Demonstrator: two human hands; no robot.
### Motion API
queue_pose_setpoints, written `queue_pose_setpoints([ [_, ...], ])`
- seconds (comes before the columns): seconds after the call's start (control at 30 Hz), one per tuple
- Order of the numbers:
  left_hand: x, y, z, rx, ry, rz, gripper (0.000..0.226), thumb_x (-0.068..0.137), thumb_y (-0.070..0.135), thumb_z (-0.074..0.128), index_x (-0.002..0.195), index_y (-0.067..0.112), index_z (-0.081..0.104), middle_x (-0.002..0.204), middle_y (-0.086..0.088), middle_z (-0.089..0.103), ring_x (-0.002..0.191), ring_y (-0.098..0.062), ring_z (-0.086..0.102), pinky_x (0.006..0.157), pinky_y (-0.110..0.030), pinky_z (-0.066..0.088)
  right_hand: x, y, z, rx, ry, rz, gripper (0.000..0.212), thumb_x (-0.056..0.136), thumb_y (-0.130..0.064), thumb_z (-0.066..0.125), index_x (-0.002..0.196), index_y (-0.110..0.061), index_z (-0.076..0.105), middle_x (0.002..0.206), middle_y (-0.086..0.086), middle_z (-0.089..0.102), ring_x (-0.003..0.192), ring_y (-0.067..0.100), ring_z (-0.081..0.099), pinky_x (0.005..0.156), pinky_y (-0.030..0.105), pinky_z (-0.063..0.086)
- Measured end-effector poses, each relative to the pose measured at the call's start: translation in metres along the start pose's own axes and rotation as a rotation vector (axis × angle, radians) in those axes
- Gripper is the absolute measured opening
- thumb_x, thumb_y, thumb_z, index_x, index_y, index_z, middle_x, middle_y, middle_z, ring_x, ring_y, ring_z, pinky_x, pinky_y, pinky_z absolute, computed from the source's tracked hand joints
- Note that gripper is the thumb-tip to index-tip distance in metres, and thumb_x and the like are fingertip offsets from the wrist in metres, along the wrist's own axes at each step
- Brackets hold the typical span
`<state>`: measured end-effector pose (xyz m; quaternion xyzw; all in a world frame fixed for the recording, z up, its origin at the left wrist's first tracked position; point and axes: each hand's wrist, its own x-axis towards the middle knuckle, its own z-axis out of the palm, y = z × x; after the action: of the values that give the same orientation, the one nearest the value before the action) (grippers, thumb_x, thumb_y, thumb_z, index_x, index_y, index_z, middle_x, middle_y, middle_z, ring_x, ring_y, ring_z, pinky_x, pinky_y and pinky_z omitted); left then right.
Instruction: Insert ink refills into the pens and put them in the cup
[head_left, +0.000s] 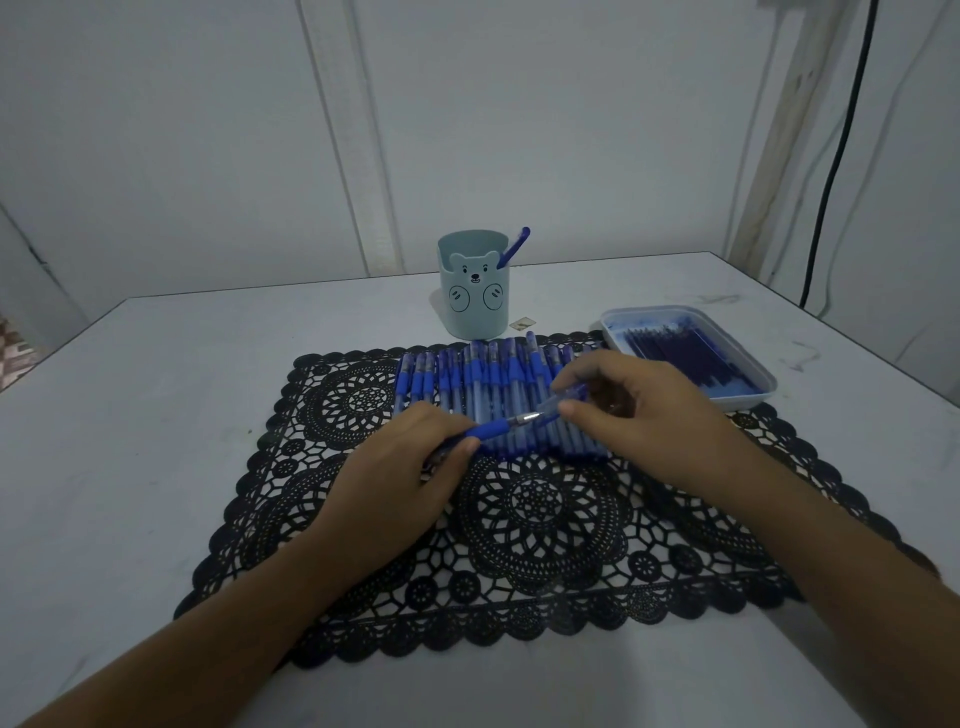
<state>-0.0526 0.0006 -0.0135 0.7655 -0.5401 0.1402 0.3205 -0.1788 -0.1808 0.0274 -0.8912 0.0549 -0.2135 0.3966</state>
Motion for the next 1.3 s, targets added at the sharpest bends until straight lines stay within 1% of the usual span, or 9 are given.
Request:
queue_pose_setpoints([
  [0.2, 0.000, 0.000, 0.000, -0.006, -0.004, 0.017, 0.037, 0.090, 0.040, 0.036, 0.100, 0.019, 0.065, 0.077, 0.026, 0.047, 0.069, 0.003, 0.049, 0.060, -0.014, 0.040, -0.003, 0.001, 0.021, 0.069, -0.018, -0.013, 0.020, 0.083, -0.018, 0.064, 0.087, -0.038, 0.062, 0.071, -0.008, 0.068, 0.067, 0.010, 0.063, 0.067, 0.022, 0.053],
  [0.27, 0.000, -0.002, 0.001, -0.019, 0.012, 0.021, 0.037, 0.090, 0.038, 0.036, 0.098, 0.017, 0.065, 0.076, 0.027, 0.047, 0.068, 0.005, 0.048, 0.059, -0.017, 0.040, -0.003, 0.000, 0.023, 0.095, 0.010, -0.039, 0.024, 0.082, -0.015, 0.065, 0.085, -0.040, 0.062, 0.070, -0.016, 0.068, 0.063, 0.007, 0.062, 0.064, 0.018, 0.051],
  [0.43, -0.001, -0.005, 0.002, -0.052, 0.012, 0.043, 0.036, 0.091, 0.036, 0.037, 0.096, 0.014, 0.065, 0.075, 0.011, 0.057, 0.064, -0.007, 0.053, 0.056, -0.028, 0.047, -0.006, 0.001, 0.027, 0.013, 0.058, -0.142, 0.030, 0.082, -0.015, 0.065, 0.087, -0.044, 0.061, 0.074, -0.007, 0.068, 0.062, 0.015, 0.060, 0.061, 0.031, 0.051],
  [0.63, 0.003, 0.002, 0.002, 0.136, 0.088, 0.086, 0.035, 0.092, 0.032, 0.041, 0.104, 0.010, 0.065, 0.084, 0.004, 0.062, 0.073, -0.007, 0.054, 0.065, -0.024, 0.046, 0.001, 0.007, 0.026, -0.010, 0.093, -0.222, 0.019, 0.084, -0.011, 0.063, 0.094, -0.027, 0.060, 0.078, -0.025, 0.058, 0.074, -0.007, 0.058, 0.064, 0.005, 0.043],
  [0.83, 0.009, 0.004, -0.002, 0.365, 0.140, 0.188, 0.028, 0.088, 0.026, 0.050, 0.100, 0.009, 0.068, 0.088, -0.003, 0.066, 0.079, -0.018, 0.058, 0.071, -0.030, 0.043, 0.004, 0.011, 0.027, -0.005, 0.097, -0.200, 0.026, 0.082, -0.032, 0.062, 0.104, -0.030, 0.048, 0.096, -0.026, 0.055, 0.092, -0.017, 0.054, 0.081, 0.003, 0.041],
  [0.93, 0.028, 0.005, -0.019, 0.380, 0.235, 0.072, 0.030, 0.086, 0.029, 0.049, 0.102, 0.011, 0.068, 0.089, -0.002, 0.062, 0.077, -0.015, 0.050, 0.068, -0.030, 0.035, 0.009, 0.024, 0.024, -0.191, 0.127, -0.156, 0.053, 0.087, -0.056, 0.044, 0.126, -0.021, 0.048, 0.114, -0.015, 0.056, 0.108, -0.005, 0.050, 0.095, 0.020, 0.040],
  [1.0, 0.053, 0.008, -0.037, 0.266, 0.331, -0.032, 0.025, 0.088, 0.025, 0.053, 0.105, 0.012, 0.066, 0.090, -0.002, 0.062, 0.077, -0.012, 0.049, 0.068, -0.029, 0.038, 0.013, 0.034, 0.024, -0.404, 0.090, -0.107, 0.060, 0.091, -0.055, 0.029, 0.137, -0.018, 0.039, 0.135, -0.002, 0.049, 0.126, 0.011, 0.040, 0.108, 0.031, 0.031],
  [1.17, 0.144, 0.002, -0.067, -0.144, 0.512, -0.300, 0.020, 0.087, 0.018, 0.059, 0.105, 0.013, 0.065, 0.091, 0.004, 0.064, 0.073, -0.003, 0.057, 0.067, -0.006, 0.041, 0.013, 0.041, 0.033, -0.605, -0.173, 0.028, 0.057, 0.097, -0.046, 0.027, 0.146, -0.018, 0.019, 0.153, 0.000, 0.018, 0.141, 0.013, 0.011, 0.115, 0.029, 0.009],
  [1.3, 0.191, -0.012, -0.051, -0.111, 0.473, -0.383, 0.017, 0.086, 0.018, 0.058, 0.098, 0.009, 0.066, 0.094, -0.003, 0.067, 0.085, -0.015, 0.059, 0.074, -0.021, 0.043, 0.012, 0.042, 0.032, -0.587, -0.172, 0.040, 0.057, 0.097, -0.046, 0.027, 0.146, -0.020, 0.017, 0.154, -0.001, 0.015, 0.141, 0.011, 0.009, 0.112, 0.023, 0.006],
])
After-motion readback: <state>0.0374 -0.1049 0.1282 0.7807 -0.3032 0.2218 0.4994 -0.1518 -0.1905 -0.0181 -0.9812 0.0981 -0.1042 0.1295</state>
